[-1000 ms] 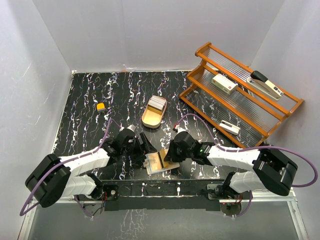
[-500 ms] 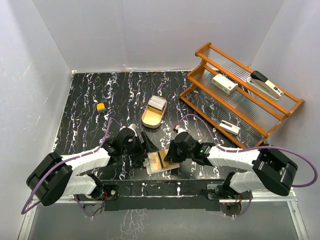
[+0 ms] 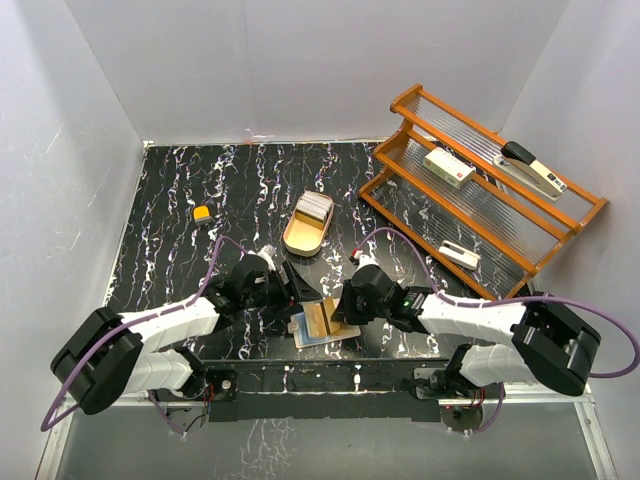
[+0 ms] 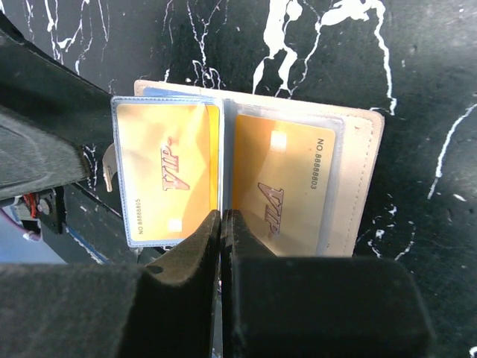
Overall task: Put the credit cards into the card holder
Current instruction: Turn over the card slot in the card holder.
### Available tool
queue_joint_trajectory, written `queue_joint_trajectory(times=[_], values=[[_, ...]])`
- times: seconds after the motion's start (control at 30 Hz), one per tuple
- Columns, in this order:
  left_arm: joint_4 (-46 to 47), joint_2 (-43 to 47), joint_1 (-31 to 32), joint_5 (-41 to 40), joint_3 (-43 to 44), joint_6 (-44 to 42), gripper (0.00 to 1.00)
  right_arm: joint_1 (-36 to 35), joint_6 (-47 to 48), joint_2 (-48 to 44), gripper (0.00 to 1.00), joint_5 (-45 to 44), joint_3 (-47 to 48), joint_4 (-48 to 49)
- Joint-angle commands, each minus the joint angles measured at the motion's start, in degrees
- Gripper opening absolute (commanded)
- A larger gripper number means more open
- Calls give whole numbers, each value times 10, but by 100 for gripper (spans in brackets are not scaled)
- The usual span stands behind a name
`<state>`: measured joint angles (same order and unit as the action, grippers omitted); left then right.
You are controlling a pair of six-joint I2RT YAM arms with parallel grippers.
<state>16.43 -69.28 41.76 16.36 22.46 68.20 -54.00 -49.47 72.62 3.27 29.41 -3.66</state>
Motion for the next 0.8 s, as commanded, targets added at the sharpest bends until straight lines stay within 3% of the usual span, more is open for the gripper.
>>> queue_joint_trajectory(times=[0.0,0.5,0.77], values=[[17,13,3,19,10,7,70,-2,26,-25,0,-49,2,-24],[33,-26,31,21,46,6,72,-2,29,-31,0,-41,-20,16],[33,-47,37,22,56,-2,72,-2,30,-74,0,-73,-13,-23]])
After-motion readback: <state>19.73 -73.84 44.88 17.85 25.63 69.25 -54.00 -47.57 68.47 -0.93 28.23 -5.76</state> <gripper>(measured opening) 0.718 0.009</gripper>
